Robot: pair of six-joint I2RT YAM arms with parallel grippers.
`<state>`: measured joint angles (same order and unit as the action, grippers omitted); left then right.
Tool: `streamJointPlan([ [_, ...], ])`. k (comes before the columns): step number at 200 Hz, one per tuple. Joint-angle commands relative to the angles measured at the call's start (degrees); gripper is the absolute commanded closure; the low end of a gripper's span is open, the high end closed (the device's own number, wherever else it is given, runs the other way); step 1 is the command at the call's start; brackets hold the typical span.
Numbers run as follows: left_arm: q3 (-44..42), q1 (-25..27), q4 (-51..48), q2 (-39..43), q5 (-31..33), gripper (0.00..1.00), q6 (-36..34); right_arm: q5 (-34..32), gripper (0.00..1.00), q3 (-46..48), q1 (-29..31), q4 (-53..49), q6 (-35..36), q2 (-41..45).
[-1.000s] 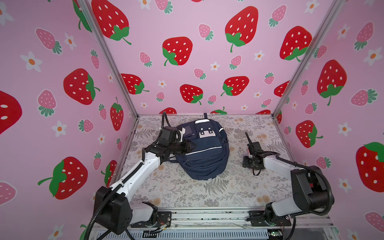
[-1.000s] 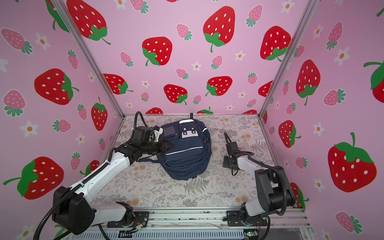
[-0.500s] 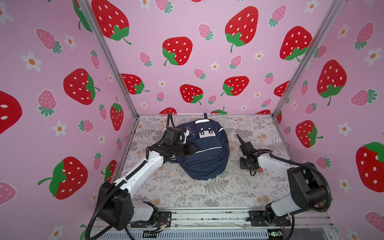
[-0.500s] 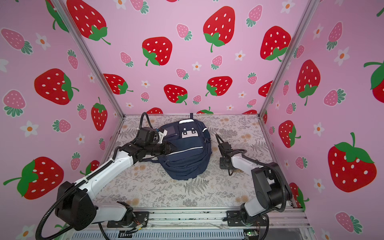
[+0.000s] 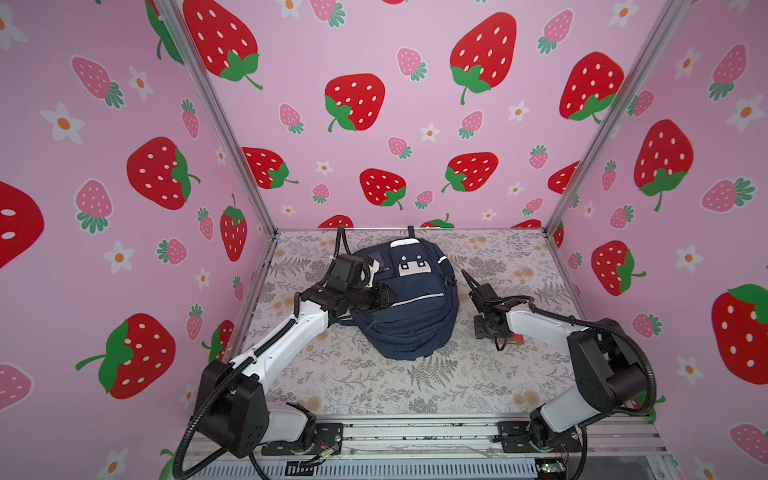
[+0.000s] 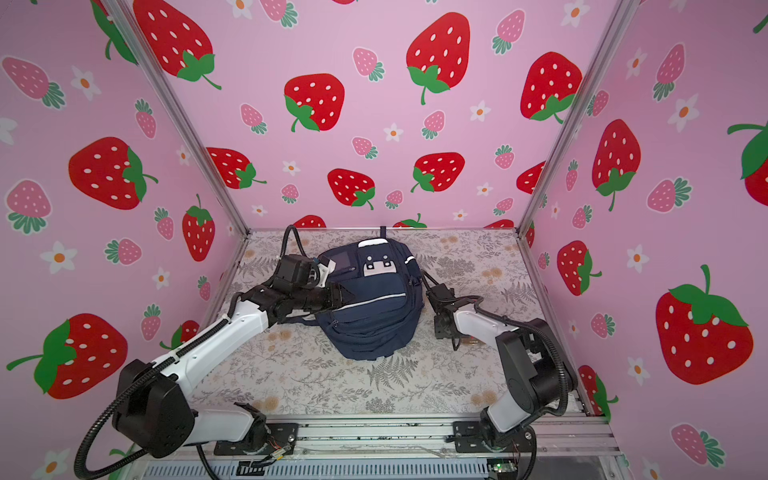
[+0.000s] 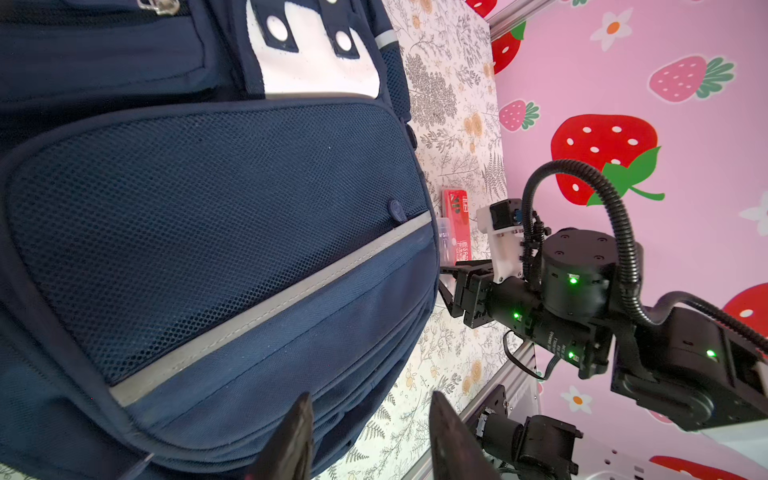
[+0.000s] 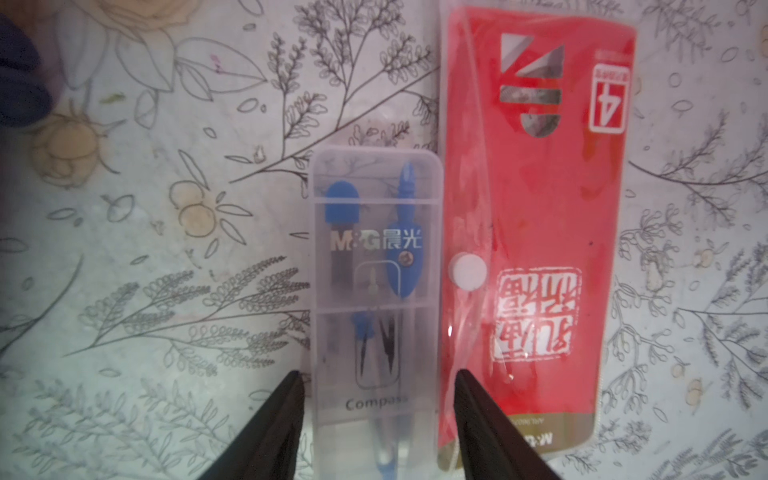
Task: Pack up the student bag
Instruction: 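Lower the right gripper around the clear compass box and close it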
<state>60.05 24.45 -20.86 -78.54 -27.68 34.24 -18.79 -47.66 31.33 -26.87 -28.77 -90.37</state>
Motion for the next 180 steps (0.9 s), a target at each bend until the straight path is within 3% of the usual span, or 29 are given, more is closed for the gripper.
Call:
streamJointPlan([
  [1,2.10,0.25,0.30,-0.37,-0.96,0.53,-0.71,-0.34,0.48,-1.29,0.79,-1.13,-0.23,-0.83],
  [70,2.14,0.25,0.33,-0.56,-1.85,0.55,-1.14,2.40,0.44,-0.97,0.97,1.56,-0.32,-3.28],
  [138,3.38,0.25,-0.28,-0.68,-2.94,0.54,-1.00,4.34,0.70,-1.02,0.34,2.65,-0.22,-1.82],
  [180,5.47,-0.19,-0.38,-0.89,-4.85,0.53,0.59,3.43,0.75,-3.41,0.89,2.60,3.47,5.26],
])
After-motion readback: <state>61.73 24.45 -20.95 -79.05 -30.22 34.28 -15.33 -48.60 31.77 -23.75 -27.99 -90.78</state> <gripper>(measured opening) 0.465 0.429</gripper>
